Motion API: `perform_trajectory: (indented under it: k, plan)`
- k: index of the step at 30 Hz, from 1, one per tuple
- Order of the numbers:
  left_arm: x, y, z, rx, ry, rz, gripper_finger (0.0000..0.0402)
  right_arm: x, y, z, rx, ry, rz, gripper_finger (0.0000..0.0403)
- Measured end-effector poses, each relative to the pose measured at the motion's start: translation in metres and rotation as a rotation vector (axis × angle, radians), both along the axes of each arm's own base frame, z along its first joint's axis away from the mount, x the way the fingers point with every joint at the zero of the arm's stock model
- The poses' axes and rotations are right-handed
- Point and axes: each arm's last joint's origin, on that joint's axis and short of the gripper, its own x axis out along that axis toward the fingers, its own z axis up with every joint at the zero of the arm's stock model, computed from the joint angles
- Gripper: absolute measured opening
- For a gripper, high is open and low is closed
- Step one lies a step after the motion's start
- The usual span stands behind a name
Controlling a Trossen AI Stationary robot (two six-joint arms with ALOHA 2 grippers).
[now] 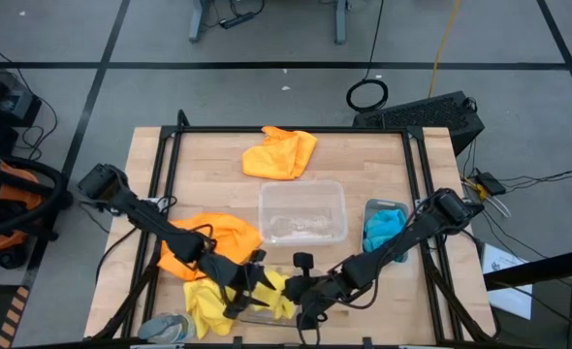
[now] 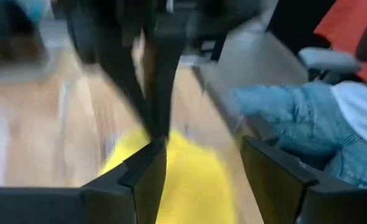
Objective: Sort microfiber towel by color & place in baskets
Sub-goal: Put the right yellow microfiber cloth into the transparent bin
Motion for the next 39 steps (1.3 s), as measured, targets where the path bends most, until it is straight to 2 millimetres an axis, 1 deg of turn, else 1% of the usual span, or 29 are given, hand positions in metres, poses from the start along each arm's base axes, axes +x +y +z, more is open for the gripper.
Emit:
perform_trajectory:
  k: [3, 4, 9, 12, 14, 20, 22, 24, 27, 30, 33, 36, 37, 39]
  plan:
    - [0.005, -0.003, -0.022, 0.012, 0.081, 0.017, 0.0205, -0.004, 0.002, 0.009, 0.010, -0.021, 0.011, 0.0002]
    - [0.006, -0.004, -0.027, 0.012, 0.098, 0.015, 0.0200, -0.006, 0.004, 0.012, 0.014, -0.027, 0.017, 0.0002]
    - [0.004, -0.005, -0.036, -0.018, 0.186, -0.027, 0.0158, -0.013, 0.012, 0.012, 0.017, -0.013, 0.040, 0.0002]
    - [0.002, -0.008, -0.033, -0.034, 0.193, -0.053, 0.0127, -0.016, 0.017, 0.012, 0.010, -0.015, 0.042, 0.0003]
    - [0.000, -0.009, -0.030, -0.042, 0.185, -0.066, 0.0104, -0.017, 0.018, 0.012, 0.003, -0.023, 0.031, 0.0012]
    - [-0.008, -0.013, -0.019, -0.061, 0.182, -0.107, 0.0025, -0.017, 0.019, 0.012, -0.013, -0.031, 0.041, 0.0082]
    - [-0.013, -0.014, -0.018, -0.066, 0.211, -0.110, 0.0009, -0.017, 0.019, 0.013, -0.014, -0.035, 0.044, 0.0103]
    - [-0.016, -0.013, -0.017, -0.068, 0.247, -0.098, 0.0010, -0.017, 0.019, 0.013, -0.014, -0.036, 0.045, 0.0116]
    - [-0.019, -0.010, -0.018, -0.065, 0.293, -0.068, 0.0029, -0.014, 0.019, 0.013, -0.023, -0.070, 0.028, 0.0115]
    - [-0.021, -0.009, -0.017, -0.055, 0.302, -0.057, 0.0046, -0.004, 0.019, 0.007, -0.041, -0.117, 0.030, 0.0091]
    - [-0.020, -0.009, -0.016, -0.060, 0.285, -0.050, 0.0060, 0.007, 0.017, -0.005, -0.026, -0.127, 0.059, 0.0053]
    - [-0.020, -0.009, -0.015, -0.058, 0.286, -0.047, 0.0071, 0.016, 0.011, -0.018, -0.015, -0.110, 0.060, 0.0013]
    - [-0.020, -0.009, -0.015, -0.058, 0.286, -0.049, 0.0075, 0.019, 0.008, -0.023, -0.012, -0.098, 0.052, 0.0007]
    - [-0.021, -0.009, -0.014, -0.062, 0.287, -0.062, 0.0079, 0.024, 0.003, -0.032, -0.006, -0.074, 0.027, 0.0008]
